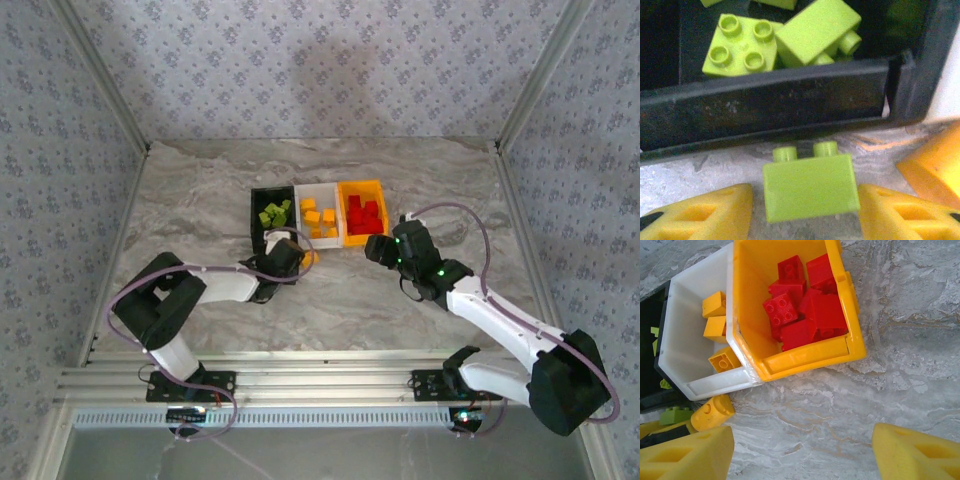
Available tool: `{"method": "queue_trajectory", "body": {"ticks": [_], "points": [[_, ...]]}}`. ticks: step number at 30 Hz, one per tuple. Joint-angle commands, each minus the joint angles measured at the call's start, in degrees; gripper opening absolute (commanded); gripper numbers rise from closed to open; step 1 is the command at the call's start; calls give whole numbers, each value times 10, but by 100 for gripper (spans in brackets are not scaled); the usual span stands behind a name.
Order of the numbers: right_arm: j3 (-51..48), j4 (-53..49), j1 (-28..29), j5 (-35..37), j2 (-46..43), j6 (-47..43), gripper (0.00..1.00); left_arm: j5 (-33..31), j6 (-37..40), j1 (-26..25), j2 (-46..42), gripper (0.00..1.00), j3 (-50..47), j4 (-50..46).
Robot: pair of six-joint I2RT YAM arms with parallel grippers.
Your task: Sort the legos into containers by color
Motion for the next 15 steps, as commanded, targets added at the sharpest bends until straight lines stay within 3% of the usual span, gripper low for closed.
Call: {"method": "queue_trajectory", "body": {"ticks": [1,9,15], "points": [[7,-6,0,7,-7,-4,75,-16,11,8,25,52,4,47],[7,-3,0,7,-2,-3,75,-13,3,3,4,33,-20,57],[7,-6,-1,7,-2,-2,75,-6,-19,-22,-90,26,-50,9]]}}
